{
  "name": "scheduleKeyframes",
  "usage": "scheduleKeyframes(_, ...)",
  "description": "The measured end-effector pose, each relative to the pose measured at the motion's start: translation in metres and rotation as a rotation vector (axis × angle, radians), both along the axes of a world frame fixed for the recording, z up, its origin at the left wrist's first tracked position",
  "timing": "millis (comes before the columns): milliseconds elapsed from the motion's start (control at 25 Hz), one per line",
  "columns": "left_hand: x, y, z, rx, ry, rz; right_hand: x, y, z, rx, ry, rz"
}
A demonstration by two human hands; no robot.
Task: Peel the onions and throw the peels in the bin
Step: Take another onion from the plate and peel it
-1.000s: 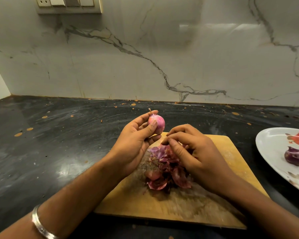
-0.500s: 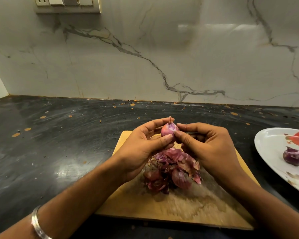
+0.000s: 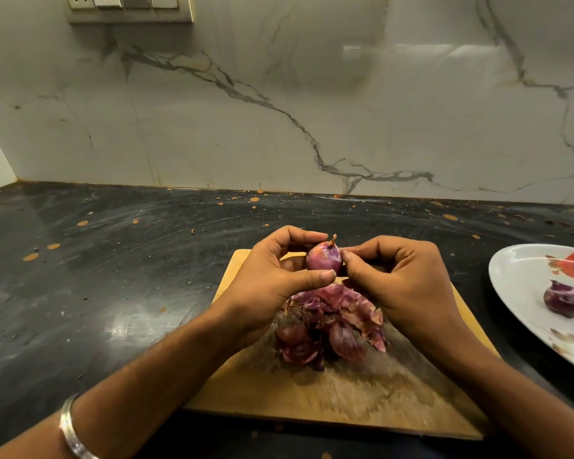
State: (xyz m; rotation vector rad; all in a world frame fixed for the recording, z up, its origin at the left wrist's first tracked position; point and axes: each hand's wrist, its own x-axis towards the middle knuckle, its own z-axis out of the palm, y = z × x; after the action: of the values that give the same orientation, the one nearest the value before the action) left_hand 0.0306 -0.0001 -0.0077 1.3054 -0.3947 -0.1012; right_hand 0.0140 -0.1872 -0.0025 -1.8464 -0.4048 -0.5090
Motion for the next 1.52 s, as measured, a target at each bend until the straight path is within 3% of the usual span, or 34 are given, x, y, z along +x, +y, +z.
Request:
scheduleKeyframes(280, -0.001, 0.002, 0.003, -0.004, 0.006, 0.001, 0.004, -0.004, -0.002, 0.094, 0.057, 0.078)
scheduleKeyframes(560, 0.0, 0.002, 0.002, -0.006, 0.038, -0.002, 0.002, -0.004, 0.001, 0.056, 0.051, 0.105)
scheduleKeyframes(720, 0.0, 0.0, -0.001, 0.043, 0.001, 0.029, 0.002, -0.003, 0.002, -0.005, 0.041, 0.052)
scheduleKeyframes(1000, -0.003, -0.005, -0.003, 0.047, 0.007, 0.036, -0.004, 0.008, -0.001, -0.131, -0.144, -0.152)
scheduleKeyframes(1120, -0.003, -0.006, -0.001, -0.038, 0.069, 0.002, -0.002, 0.007, -0.003, -0.053, -0.118, -0.161)
scheduleKeyframes(1280, -0.001, -0.004, 0.004, -0.202, 0.179, -0.105, 0.0, 0.005, -0.003, 0.204, 0.074, -0.066)
scheduleKeyframes(1520, 0.001, -0.004, 0.003, -0.24, 0.212, -0.155, 0.0, 0.003, 0.0, 0.194, 0.1, -0.016)
